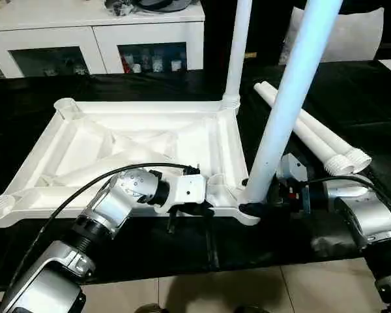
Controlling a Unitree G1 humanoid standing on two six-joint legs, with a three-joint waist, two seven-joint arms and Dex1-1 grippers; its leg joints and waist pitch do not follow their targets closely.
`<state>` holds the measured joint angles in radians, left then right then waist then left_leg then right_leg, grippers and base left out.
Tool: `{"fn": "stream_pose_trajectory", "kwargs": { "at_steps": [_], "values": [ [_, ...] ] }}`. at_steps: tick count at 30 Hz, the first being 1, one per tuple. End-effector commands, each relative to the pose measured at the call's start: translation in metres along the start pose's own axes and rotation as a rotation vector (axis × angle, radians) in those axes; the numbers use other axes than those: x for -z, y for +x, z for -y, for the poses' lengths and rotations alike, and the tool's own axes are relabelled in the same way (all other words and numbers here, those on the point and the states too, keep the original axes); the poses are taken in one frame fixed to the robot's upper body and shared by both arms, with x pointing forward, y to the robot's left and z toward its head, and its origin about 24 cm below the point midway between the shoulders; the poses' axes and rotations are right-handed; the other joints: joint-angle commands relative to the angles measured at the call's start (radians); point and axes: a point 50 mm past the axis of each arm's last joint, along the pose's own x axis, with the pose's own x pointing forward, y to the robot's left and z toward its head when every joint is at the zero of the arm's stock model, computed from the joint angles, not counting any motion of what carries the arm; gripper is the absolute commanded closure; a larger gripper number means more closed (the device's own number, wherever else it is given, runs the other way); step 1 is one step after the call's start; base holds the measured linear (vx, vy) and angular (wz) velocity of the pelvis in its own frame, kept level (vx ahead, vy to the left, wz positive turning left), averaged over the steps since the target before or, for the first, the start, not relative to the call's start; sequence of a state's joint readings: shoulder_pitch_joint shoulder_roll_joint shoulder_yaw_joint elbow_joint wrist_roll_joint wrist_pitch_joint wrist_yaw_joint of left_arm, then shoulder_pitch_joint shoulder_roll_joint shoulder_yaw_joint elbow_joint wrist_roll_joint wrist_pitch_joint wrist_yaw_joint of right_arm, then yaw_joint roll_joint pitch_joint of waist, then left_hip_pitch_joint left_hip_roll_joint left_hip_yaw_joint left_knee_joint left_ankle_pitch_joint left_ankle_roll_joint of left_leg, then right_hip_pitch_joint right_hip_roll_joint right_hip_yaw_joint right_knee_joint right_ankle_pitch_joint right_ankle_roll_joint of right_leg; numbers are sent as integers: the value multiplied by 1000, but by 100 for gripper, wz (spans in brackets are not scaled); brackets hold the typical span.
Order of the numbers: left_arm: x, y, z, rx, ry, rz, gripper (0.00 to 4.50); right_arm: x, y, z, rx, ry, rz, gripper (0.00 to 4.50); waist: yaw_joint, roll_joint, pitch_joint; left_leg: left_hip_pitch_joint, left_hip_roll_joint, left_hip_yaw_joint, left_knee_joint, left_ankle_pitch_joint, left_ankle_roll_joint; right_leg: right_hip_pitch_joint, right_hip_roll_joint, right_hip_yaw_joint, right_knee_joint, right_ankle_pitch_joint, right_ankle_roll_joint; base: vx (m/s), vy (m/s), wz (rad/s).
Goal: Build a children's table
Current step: Rotate leg to tighten
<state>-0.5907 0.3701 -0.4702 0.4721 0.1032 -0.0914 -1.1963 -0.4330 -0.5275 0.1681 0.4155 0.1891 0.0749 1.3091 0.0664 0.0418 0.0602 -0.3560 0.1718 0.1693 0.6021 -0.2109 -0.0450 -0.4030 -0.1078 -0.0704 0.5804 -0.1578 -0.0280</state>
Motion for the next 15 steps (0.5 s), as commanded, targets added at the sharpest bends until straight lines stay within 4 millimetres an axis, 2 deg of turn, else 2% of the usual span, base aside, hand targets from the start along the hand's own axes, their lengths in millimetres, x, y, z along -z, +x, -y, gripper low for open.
{"fn": "stream_pose_trajectory", "kwargs": {
  "at_steps": [1,4,9,12,13,15],
  "values": [
    [9,10,14,130,13,-64,450,1,-1,2,-3,-4,-29,158,-2,-14,-75,-3,49,-5,-70,-124,103,58,-39,34,-47,-188,-241,0,0,0],
    [10,10,14,132,11,-65,450,2,0,0,-13,4,-32,186,-1,-13,-76,-3,49,-5,-71,-136,97,59,-40,33,-50,-217,-231,0,0,0],
    [12,10,14,120,-9,-64,450,4,3,-2,-15,37,-19,192,-1,-12,-78,-3,49,-5,-71,-126,95,59,-39,33,-49,-212,-228,0,0,0],
    [12,10,7,-27,-146,-36,450,10,15,-3,115,153,-9,193,-5,-8,-72,-4,50,-5,-76,-139,84,57,-36,33,-51,-231,-224,0,0,0],
    [12,10,7,-30,-149,-36,450,10,16,-3,119,155,-9,193,-7,-9,-69,-3,49,-5,-79,-159,76,57,-37,32,-57,-265,-216,0,0,0],
    [8,13,0,-150,-246,-13,450,8,32,0,254,221,27,193,-19,-10,-64,2,45,-10,-86,-238,32,55,-40,29,-71,-426,-166,0,0,0]
  ]
}}
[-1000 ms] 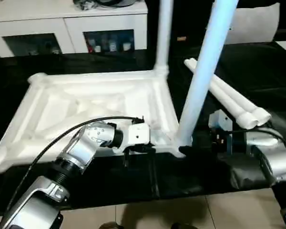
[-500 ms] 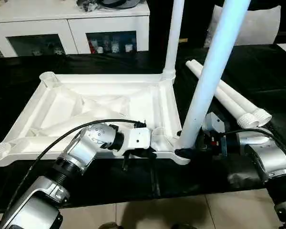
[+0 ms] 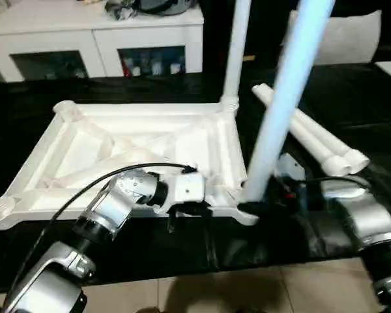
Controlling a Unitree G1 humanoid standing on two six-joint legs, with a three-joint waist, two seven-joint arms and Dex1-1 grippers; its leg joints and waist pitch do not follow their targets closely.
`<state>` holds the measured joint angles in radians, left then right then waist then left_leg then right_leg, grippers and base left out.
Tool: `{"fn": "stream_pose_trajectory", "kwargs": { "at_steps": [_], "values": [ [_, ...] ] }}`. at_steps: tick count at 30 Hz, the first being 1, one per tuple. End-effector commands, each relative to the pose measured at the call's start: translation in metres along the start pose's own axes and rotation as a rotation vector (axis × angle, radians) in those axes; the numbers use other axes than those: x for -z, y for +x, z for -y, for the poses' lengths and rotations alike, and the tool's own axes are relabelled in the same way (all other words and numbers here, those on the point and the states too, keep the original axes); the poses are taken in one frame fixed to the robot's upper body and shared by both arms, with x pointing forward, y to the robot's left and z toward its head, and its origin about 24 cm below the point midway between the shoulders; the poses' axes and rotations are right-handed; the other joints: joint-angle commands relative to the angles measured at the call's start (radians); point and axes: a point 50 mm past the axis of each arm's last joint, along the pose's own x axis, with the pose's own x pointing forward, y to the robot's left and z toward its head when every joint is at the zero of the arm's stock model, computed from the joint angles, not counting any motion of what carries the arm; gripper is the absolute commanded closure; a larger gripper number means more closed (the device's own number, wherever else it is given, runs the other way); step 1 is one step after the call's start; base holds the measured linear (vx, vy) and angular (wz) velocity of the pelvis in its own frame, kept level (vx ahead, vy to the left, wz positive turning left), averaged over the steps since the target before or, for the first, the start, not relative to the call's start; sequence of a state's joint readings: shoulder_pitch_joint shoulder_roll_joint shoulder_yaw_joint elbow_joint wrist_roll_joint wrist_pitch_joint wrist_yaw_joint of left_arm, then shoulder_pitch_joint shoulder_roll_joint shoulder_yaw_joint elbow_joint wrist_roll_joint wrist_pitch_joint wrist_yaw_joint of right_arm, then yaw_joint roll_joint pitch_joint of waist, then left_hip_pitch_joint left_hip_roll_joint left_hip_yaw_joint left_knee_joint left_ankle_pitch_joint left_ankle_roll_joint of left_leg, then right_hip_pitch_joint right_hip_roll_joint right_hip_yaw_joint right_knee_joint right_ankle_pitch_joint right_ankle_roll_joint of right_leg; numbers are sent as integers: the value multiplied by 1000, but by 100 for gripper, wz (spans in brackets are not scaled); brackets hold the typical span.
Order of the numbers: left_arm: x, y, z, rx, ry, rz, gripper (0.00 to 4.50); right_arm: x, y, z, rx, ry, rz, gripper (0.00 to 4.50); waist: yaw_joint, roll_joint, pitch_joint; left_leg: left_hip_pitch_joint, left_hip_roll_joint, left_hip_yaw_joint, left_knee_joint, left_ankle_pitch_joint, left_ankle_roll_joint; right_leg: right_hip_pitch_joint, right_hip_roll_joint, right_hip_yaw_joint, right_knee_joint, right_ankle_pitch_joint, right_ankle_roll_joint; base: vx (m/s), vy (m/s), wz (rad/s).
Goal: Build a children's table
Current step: Rotate leg to tighten
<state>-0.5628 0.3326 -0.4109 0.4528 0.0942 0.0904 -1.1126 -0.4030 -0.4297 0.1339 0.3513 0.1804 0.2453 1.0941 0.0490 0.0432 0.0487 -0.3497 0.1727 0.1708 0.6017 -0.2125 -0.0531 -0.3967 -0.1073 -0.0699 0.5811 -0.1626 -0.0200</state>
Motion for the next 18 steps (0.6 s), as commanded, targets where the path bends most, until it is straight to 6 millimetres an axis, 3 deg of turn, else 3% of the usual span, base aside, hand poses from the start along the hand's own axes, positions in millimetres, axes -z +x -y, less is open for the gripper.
{"fn": "stream_pose_trajectory", "kwargs": {
  "at_steps": [1,2,3,5,6,10,11,13,15,18],
  "values": [
    [-1,13,3,-59,-76,-4,450,5,14,-1,104,86,-3,193,-7,-12,-52,-4,42,-12,-86,-252,30,47,-38,28,-74,-451,-162,0,0,0],
    [-7,18,0,-141,-145,23,450,1,26,-1,182,136,32,193,-16,-13,-51,1,39,-14,-86,-283,16,42,-37,26,-82,-513,-137,0,0,0],
    [-10,21,0,-170,-168,33,450,0,31,-1,210,144,39,193,-26,-13,-49,-3,36,-18,-87,-298,7,42,-38,21,-89,-561,-112,-56,8,-5],
    [-18,28,-2,-235,-213,55,450,-3,41,-1,280,169,49,193,-37,-17,-49,-2,34,-21,-86,-322,4,36,-37,16,-100,-611,-79,-52,16,-8],
    [-21,30,-3,-261,-231,61,450,-4,45,-1,310,184,50,196,-44,-14,-50,2,31,-23,-84,-338,7,32,-37,14,-104,-614,-76,0,0,0],
    [-45,46,-7,-387,-305,110,450,-11,64,0,461,231,76,196,-58,-21,-52,1,27,-18,-79,-335,25,26,-33,13,-109,-595,-82,0,0,0],
    [-51,49,-8,-410,-299,114,450,-13,68,1,492,227,92,163,-64,-24,-52,-4,28,-18,-79,-325,30,26,-35,13,-107,-591,-81,0,0,0],
    [-52,49,-9,-409,-278,109,450,-13,67,3,510,233,104,143,-62,-23,-54,-5,27,-18,-80,-317,45,26,-35,13,-112,-583,-72,0,0,0],
    [-50,46,-10,-413,-265,93,450,-14,64,3,520,242,120,125,-62,-19,-56,-14,32,-19,-85,-298,58,31,-34,17,-102,-508,-92,0,0,0],
    [-45,40,-12,-422,-253,75,450,-16,58,4,514,229,146,108,-59,-18,-60,-17,36,-16,-85,-259,68,37,-35,24,-89,-397,-134,0,0,0]
  ]
}}
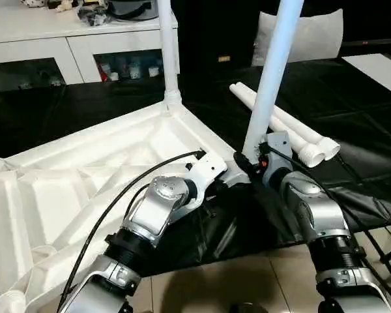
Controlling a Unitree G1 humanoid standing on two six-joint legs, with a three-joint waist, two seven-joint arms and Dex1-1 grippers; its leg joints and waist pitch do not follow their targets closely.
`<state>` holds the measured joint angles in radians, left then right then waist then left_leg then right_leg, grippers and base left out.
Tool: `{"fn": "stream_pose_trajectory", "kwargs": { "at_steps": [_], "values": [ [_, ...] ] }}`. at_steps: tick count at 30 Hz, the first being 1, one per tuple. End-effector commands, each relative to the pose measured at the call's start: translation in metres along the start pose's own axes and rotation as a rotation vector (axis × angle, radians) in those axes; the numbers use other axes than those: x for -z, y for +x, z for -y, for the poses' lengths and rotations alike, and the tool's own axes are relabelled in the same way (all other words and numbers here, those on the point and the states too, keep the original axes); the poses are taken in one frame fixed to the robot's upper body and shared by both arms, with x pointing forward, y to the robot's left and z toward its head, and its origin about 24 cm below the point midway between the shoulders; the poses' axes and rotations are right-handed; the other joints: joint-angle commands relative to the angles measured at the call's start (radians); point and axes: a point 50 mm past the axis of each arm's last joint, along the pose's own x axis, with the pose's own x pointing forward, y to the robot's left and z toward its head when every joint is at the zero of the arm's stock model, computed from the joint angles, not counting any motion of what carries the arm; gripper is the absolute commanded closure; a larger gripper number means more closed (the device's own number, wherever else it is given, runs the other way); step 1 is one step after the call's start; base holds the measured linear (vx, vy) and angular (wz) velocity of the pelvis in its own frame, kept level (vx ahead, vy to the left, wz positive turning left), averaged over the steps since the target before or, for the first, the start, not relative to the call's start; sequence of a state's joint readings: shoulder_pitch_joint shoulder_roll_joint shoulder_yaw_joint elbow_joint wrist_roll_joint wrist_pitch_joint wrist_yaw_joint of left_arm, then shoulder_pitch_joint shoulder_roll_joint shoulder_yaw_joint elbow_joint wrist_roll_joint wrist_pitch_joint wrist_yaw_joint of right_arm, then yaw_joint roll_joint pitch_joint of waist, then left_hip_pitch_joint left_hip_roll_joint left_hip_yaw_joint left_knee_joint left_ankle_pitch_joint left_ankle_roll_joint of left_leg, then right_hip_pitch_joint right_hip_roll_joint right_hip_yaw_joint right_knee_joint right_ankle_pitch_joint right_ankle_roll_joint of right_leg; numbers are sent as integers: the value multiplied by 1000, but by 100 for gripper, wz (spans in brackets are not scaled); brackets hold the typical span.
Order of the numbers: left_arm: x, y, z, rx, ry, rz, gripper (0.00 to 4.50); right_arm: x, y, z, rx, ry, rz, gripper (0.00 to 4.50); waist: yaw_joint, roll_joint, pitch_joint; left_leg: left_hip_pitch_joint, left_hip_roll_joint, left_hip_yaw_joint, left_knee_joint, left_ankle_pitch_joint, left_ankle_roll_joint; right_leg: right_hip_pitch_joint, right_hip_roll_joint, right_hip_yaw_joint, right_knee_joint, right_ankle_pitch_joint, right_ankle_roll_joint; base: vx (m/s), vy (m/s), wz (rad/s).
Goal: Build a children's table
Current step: Rotate leg to tighten
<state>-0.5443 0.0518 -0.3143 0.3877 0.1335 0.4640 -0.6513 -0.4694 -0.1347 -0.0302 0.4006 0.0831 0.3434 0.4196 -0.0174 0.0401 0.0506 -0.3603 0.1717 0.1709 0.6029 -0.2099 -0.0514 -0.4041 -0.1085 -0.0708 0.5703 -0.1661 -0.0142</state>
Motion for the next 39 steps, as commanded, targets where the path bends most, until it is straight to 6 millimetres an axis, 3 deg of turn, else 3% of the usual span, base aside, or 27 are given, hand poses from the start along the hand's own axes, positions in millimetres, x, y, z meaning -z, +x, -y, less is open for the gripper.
{"fn": "stream_pose_trajectory", "kwargs": {
  "at_steps": [1,2,4,5,7,8,12,13,14,15,16,17,20,21,24,27,30,31,32,35,37,38,39],
  "values": [
    [-17,-3,-6,-37,71,42,450,2,2,-21,-122,14,16,96,8,-14,-63,-7,38,-16,-86,-251,69,45,-33,26,-75,-370,-149,0,0,0],
    [-16,-5,-8,-46,81,33,450,2,-1,-19,-118,7,27,78,12,-12,-66,-8,39,-13,-81,-210,78,47,-34,29,-66,-300,-177,0,0,0],
    [-13,-6,-12,-61,97,19,450,1,-7,-13,-105,-5,39,74,17,-12,-68,-8,40,-10,-78,-182,89,48,-33,30,-62,-256,-191,0,0,0],
    [-12,-7,-15,-67,103,14,450,1,-11,-9,-98,-7,47,68,23,-4,-68,-7,40,-10,-77,-169,97,49,-34,31,-59,-239,-200,0,0,0],
    [-11,-9,-20,-81,113,5,450,0,-22,-3,-99,-12,68,42,30,-10,-74,-9,39,-9,-71,-118,115,54,-33,32,-51,-172,-210,0,0,0],
    [-11,-9,-22,-85,115,3,450,-1,-24,-2,-97,-18,71,30,32,-6,-75,-15,36,-10,-67,-75,133,58,-33,31,-42,-109,-225,0,0,0],
    [-14,-8,-28,-110,118,12,450,1,-37,3,-93,-26,82,5,38,-10,-81,-16,35,-9,-58,-14,158,61,-32,32,-32,-28,-246,0,0,0],
    [-17,-6,-30,-116,102,34,450,3,-44,3,-87,-36,81,5,39,-9,-78,-19,37,-9,-60,-12,166,59,-32,30,-34,-28,-254,0,0,0],
    [-19,-4,-30,-107,88,50,423,5,-46,3,-86,-38,77,1,44,-7,-78,-10,39,-6,-59,-30,162,54,-30,30,-39,-62,-251,0,0,0],
    [-20,-3,-29,-94,72,64,406,7,-48,2,-81,-42,74,0,45,-9,-75,-14,38,-7,-62,-46,155,57,-31,30,-39,-83,-250,0,0,0],
    [-22,-2,-27,-75,46,85,406,9,-51,2,-71,-39,70,0,46,-2,-73,-12,39,-7,-64,-62,149,54,-30,30,-43,-105,-248,0,0,0],
    [-24,-1,-27,-74,34,101,395,10,-51,1,-65,-33,68,0,45,-8,-72,-11,40,-6,-66,-93,136,55,-31,31,-48,-139,-241,0,0,0],
    [-26,-1,-28,-110,25,134,371,14,-52,-4,-50,-18,62,0,48,-2,-68,-8,41,-7,-72,-150,103,51,-29,31,-59,-214,-218,0,0,0],
    [-27,-2,-30,-133,22,141,371,15,-52,-7,-48,-12,62,0,49,-8,-68,-9,40,-8,-74,-162,94,52,-29,31,-59,-227,-208,0,0,0],
    [-26,-6,-34,-170,8,146,371,15,-52,-12,-58,-7,65,0,50,-6,-66,-11,40,-9,-77,-164,82,53,-30,31,-60,-251,-188,0,0,0],
    [-17,-27,-50,-275,-54,155,371,10,-49,-23,-148,-22,86,0,48,-7,-66,-16,42,-12,-79,-155,83,56,-32,30,-55,-246,-185,0,0,0],
    [-11,-41,-56,-305,-53,146,371,5,-47,-21,-198,-41,92,0,47,-4,-67,-11,42,-9,-75,-141,87,50,-29,32,-56,-242,-187,0,0,0],
    [-6,-51,-60,-321,-44,134,371,0,-45,-18,-230,-68,89,0,48,-18,-68,-11,41,-7,-73,-135,90,49,-28,32,-56,-238,-185,0,0,0],
    [-3,-59,-63,-330,-39,126,371,-3,-43,-13,-246,-88,84,0,47,-26,-70,-16,43,-9,-74,-111,95,54,-29,32,-48,-213,-193,0,0,0],
    [3,-78,-69,-360,-23,113,371,-11,-38,1,-298,-125,62,0,51,-12,-70,-5,44,-6,-67,-92,103,45,-28,34,-39,-177,-223,0,0,0],
    [9,-96,-72,-383,-32,97,371,-19,-32,13,-384,-185,33,0,49,-16,-71,-7,46,-7,-67,-100,103,48,-31,31,-33,-169,-240,0,0,0],
    [11,-100,-72,-377,-41,93,371,-21,-30,15,-406,-192,25,0,51,-7,-68,-5,45,-3,-65,-102,107,44,-28,33,-36,-157,-252,0,0,0],
    [12,-103,-70,-364,-47,89,341,-23,-27,17,-433,-202,18,0,55,-6,-69,-2,45,-3,-64,-101,108,44,-28,33,-35,-151,-256,0,0,0]
  ]
}}
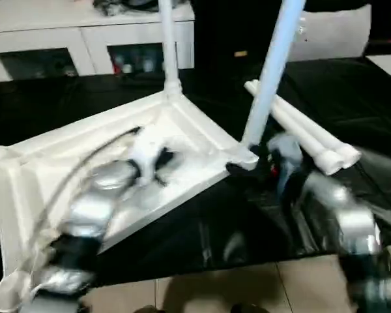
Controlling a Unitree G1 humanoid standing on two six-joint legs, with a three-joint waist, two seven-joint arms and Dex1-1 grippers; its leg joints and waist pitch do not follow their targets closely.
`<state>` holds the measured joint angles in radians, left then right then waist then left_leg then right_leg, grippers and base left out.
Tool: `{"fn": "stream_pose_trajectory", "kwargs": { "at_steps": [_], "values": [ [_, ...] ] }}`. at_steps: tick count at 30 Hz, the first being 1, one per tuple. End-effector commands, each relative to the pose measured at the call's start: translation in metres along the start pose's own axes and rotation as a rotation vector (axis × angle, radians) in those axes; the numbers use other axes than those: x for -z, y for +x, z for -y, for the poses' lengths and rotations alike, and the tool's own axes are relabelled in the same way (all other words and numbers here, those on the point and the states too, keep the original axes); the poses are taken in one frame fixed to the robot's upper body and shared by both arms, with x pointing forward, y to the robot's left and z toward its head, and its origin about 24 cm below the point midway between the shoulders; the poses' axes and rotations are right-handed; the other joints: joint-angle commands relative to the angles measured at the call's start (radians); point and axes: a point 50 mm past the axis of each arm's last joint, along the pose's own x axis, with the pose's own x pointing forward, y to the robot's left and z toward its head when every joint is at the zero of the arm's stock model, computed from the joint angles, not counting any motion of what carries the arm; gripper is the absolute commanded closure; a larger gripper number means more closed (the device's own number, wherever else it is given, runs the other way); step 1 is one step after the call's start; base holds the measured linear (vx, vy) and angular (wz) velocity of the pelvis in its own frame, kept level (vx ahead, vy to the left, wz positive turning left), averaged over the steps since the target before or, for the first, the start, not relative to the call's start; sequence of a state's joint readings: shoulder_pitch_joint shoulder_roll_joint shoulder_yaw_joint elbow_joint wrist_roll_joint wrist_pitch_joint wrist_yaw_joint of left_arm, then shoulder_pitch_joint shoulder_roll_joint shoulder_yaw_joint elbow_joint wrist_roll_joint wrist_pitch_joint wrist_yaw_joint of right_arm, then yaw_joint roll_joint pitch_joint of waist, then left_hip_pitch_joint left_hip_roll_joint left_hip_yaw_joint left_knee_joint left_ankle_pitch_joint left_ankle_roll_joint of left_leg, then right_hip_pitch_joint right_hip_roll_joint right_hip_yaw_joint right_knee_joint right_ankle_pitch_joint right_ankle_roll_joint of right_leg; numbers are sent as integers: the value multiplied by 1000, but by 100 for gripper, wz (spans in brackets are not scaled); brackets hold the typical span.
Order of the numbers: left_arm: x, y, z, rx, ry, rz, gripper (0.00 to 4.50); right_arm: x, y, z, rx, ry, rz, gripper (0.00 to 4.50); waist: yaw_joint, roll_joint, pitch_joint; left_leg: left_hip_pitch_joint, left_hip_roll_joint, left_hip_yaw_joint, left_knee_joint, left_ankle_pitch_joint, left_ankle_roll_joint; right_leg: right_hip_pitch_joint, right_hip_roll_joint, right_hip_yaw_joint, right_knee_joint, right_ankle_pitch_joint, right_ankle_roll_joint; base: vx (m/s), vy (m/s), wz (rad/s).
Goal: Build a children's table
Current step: Rotate leg to tighten, then rotate table base
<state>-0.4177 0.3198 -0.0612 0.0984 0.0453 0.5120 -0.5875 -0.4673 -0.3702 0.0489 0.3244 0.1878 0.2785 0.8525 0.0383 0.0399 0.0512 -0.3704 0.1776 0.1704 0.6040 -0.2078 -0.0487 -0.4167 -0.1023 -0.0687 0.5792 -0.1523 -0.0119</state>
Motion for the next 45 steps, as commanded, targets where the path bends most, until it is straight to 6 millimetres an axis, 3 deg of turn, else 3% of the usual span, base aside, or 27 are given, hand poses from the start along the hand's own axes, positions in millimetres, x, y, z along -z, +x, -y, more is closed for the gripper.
{"fn": "stream_pose_trajectory", "kwargs": {
  "at_steps": [1,4,6,7,8,10,11,12,13,16,18,23,25,26,27,30,34,41,42,45],
  "values": [
    [-4,-6,2,36,-7,10,341,0,4,2,-77,-11,-11,0,-3,-7,-69,5,38,-2,-65,-98,108,58,-34,31,-42,-156,-262,0,0,0],
    [-3,-10,6,62,2,1,332,-5,8,9,-103,-17,-19,0,1,-10,-74,2,39,-6,-63,-75,121,63,-38,29,-33,-123,-281,0,0,0],
    [-4,-12,8,60,8,-3,297,-10,14,25,-23,-30,-25,0,-2,-12,-73,2,36,-3,-61,-78,118,59,-37,29,-35,-140,-291,0,0,0],
    [-4,-12,8,52,8,-4,294,-13,16,35,64,-47,-25,0,-2,-13,-71,1,36,-2,-61,-88,114,59,-36,29,-39,-158,-287,0,0,0],
    [-4,-15,8,42,2,-6,291,-18,17,50,212,-65,-8,0,-4,-13,-70,5,36,-2,-62,-114,84,54,-41,29,-41,-223,-280,0,0,0],
    [-4,-16,9,40,-1,-8,270,-19,17,55,253,-62,-2,0,-4,-19,-66,5,34,1,-60,-141,72,52,-38,30,-48,-263,-265,0,0,0],
    [-4,-16,9,40,-3,-9,260,-19,17,57,271,-58,1,0,0,-18,-64,12,34,3,-61,-164,67,48,-35,31,-50,-293,-253,0,0,0],
    [-3,-18,8,21,-9,-11,256,-21,15,61,330,-34,53,0,0,-22,-65,7,34,1,-62,-168,65,51,-35,30,-48,-298,-242,0,0,0],
    [-3,-18,8,21,-9,-11,256,-21,15,61,330,-34,53,0,1,-19,-64,6,35,0,-64,-171,63,52,-35,30,-47,-301,-238,0,0,0],
    [-2,-20,5,-13,-17,-18,227,-16,18,53,267,-19,89,0,-2,-22,-68,0,33,-3,-63,-164,73,57,-34,27,-43,-271,-228,0,0,0],
    [-2,-21,3,-31,-15,-24,215,-12,20,48,233,-27,84,0,-7,-24,-70,-5,32,-3,-60,-138,90,60,-34,27,-39,-236,-241,0,0,0],
    [6,-26,-12,-146,3,-88,175,14,26,24,173,-6,47,0,-7,-20,-72,-4,34,-2,-57,-98,118,57,-31,27,-35,-191,-253,0,0,0],
    [10,-28,-19,-200,15,-123,168,24,25,15,168,16,13,0,-7,-19,-71,-3,34,-2,-58,-100,116,57,-28,28,-36,-193,-247,0,0,0],
    [14,-31,-26,-252,41,-167,143,32,24,7,178,41,-27,0,-6,-14,-68,-1,33,-3,-62,-120,101,57,-26,27,-41,-223,-236,0,0,0],
    [15,-31,-26,-255,43,-169,143,33,24,7,179,42,-29,0,-6,-14,-68,-1,33,-3,-62,-120,101,57,-26,27,-41,-223,-236,0,0,0],
    [23,-36,-36,-299,80,-243,143,43,20,-6,182,81,-78,0,-5,-10,-65,4,34,-8,-71,-192,59,53,-27,27,-52,-316,-195,0,0,0],
    [25,-39,-40,-320,84,-274,143,49,17,-13,194,97,-105,0,-6,-12,-63,4,34,-9,-75,-226,34,49,-29,30,-54,-345,-182,0,0,0],
    [33,-47,-52,-430,47,-333,190,50,23,-27,185,113,-141,0,-7,-11,-63,2,32,-10,-75,-217,27,48,-28,32,-54,-328,-177,0,0,0],
    [34,-50,-56,-455,51,-346,212,48,26,-27,188,114,-147,0,-7,-12,-63,2,33,-10,-75,-216,27,48,-30,32,-55,-327,-178,0,0,0],
    [40,-54,-62,-456,73,-389,221,45,37,-26,198,116,-163,0,-11,-9,-63,0,31,-12,-76,-220,22,47,-30,31,-54,-336,-178,0,0,0]
  ]
}}
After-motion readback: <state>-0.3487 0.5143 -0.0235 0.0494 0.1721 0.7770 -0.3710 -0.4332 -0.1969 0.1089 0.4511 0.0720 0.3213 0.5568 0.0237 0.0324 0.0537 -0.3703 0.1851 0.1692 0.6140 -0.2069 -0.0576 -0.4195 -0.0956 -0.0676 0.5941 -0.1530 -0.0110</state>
